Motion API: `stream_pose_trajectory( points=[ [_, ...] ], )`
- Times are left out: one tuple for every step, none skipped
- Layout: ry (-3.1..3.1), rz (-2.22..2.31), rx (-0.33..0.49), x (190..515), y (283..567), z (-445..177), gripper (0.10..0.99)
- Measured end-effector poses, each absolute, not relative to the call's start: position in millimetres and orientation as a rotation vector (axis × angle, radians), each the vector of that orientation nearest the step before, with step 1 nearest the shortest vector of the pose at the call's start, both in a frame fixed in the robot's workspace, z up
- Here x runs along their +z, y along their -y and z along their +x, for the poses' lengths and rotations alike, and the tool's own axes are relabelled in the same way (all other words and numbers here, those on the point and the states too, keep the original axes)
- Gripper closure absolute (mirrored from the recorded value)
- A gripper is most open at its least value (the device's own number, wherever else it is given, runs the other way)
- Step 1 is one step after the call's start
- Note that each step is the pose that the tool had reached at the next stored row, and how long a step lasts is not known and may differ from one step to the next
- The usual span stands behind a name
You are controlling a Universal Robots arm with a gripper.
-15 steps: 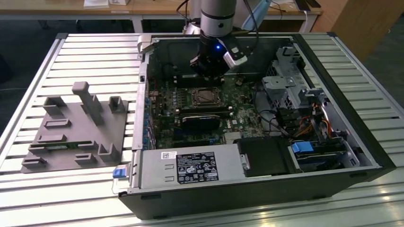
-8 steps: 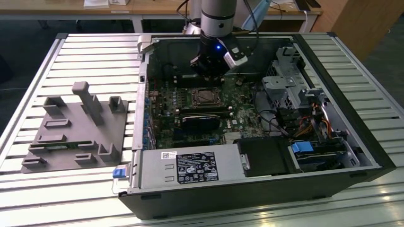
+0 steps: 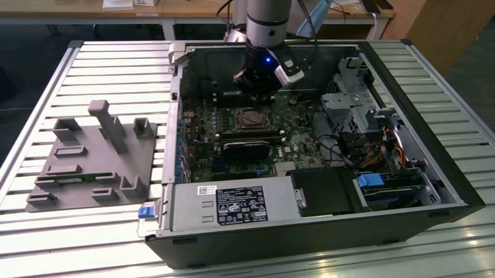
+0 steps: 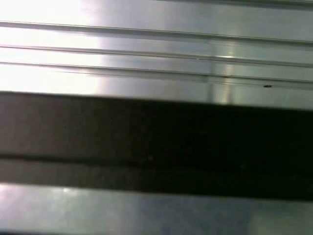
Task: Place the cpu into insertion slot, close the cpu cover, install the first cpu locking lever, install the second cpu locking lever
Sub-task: 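Install the second cpu locking lever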
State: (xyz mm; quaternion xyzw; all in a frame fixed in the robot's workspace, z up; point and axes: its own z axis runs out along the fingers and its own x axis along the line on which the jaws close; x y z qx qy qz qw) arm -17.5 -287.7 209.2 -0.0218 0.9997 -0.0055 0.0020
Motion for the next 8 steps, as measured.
stream_pose_trajectory(
  points=[
    [-3.137,-0.069,-0.017,209.2,288.9,-17.5,0.980],
    [-3.137,-0.069,-0.017,209.2,290.2,-17.5,0.980],
    [-3.137,-0.069,-0.017,209.2,291.4,-17.5,0.980],
    [-3.137,-0.069,-0.017,209.2,292.4,-17.5,0.980],
    [-3.137,-0.069,-0.017,209.2,293.3,-17.5,0.980],
    [-3.137,-0.069,-0.017,209.1,294.1,-17.5,0.980],
    [-3.137,-0.069,-0.017,209.1,294.5,-17.5,0.980],
    [-3.137,-0.069,-0.017,209.2,294.8,-17.5,0.980]
  ],
)
